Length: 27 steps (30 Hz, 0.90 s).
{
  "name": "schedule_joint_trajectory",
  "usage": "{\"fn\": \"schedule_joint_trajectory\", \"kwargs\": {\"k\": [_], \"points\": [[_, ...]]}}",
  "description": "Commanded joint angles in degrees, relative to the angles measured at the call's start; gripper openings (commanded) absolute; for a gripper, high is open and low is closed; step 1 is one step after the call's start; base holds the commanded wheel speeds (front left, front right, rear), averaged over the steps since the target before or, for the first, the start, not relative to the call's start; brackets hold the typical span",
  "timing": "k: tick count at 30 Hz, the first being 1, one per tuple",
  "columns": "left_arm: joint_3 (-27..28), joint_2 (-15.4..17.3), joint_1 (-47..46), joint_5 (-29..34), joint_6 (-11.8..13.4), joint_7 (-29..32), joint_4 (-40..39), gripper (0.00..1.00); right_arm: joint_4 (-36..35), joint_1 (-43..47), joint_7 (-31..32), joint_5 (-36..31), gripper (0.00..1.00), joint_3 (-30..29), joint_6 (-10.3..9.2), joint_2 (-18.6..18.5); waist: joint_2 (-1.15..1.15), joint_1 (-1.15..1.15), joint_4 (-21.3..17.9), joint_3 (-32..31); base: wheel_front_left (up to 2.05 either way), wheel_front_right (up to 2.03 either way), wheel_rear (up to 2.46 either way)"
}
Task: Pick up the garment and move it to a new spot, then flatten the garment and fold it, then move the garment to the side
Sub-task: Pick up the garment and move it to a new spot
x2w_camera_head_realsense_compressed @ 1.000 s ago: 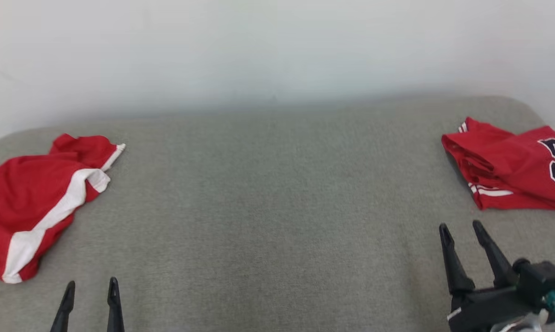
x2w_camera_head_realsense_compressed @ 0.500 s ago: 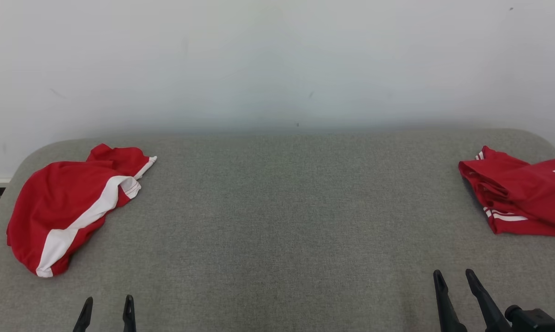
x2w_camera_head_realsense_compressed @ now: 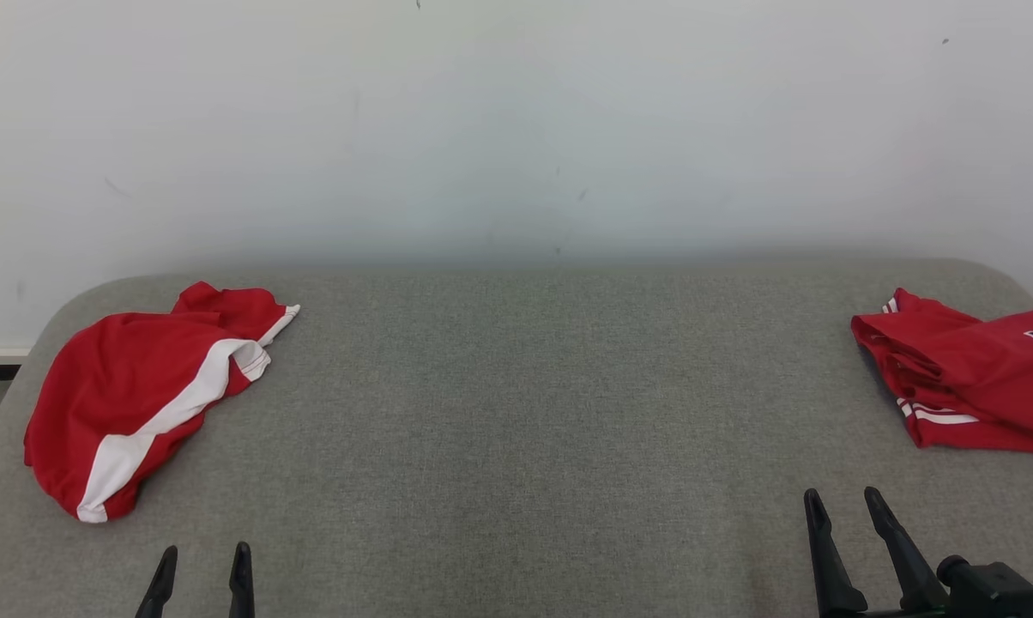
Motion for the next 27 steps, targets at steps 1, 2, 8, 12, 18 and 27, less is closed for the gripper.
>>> {"fn": "schedule_joint_trajectory", "kwargs": {"k": [1, 2, 8, 12, 18, 27], "points": [[-0.2, 0.5, -0.8, -1.1, 0.1, -0.2, 0.3, 1.0, 0.2, -0.3, -0.3, 0.0, 1.0, -0.3, -0.17, 0.1, 0.0, 0.0, 0.1, -0.1, 0.0, 0.0, 0.0], [-0.3, 0.7, -1.0, -1.8, 0.1, -0.2, 0.4, 1.0, 0.3, -0.3, -0.3, 0.0, 1.0, -0.3, -0.17, 0.2, 0.0, 0.0, 0.0, -0.1, 0.0, 0.0, 0.0], [-0.3, 1.7, -0.9, -4.0, 0.1, -0.2, 0.7, 1.0, 0.7, -0.1, -0.3, -0.7, 1.0, -0.6, -0.17, 0.7, 0.0, 0.0, -0.2, -0.3, 0.0, 0.0, 0.0], [-0.1, 1.8, -0.9, -4.6, 0.1, -0.2, 0.4, 1.0, 0.7, 0.1, -0.3, -1.1, 1.0, -1.0, -0.17, 1.1, 0.0, 0.0, -0.3, -0.4, 0.0, 0.0, 0.0], [-0.1, 2.2, -1.1, -4.7, 0.1, -0.2, 0.6, 1.0, 0.6, 0.4, -0.3, -1.8, 1.0, -1.0, -0.16, 1.5, 0.0, 0.0, -0.4, -0.5, 0.0, 0.0, 0.0], [-0.4, 2.3, -1.2, -5.3, 0.1, -0.2, 1.4, 1.0, 1.0, 0.4, -0.3, -1.8, 1.0, -1.0, -0.17, 1.1, 0.0, 0.0, -0.1, -0.9, 0.0, 0.0, 0.0]]}}
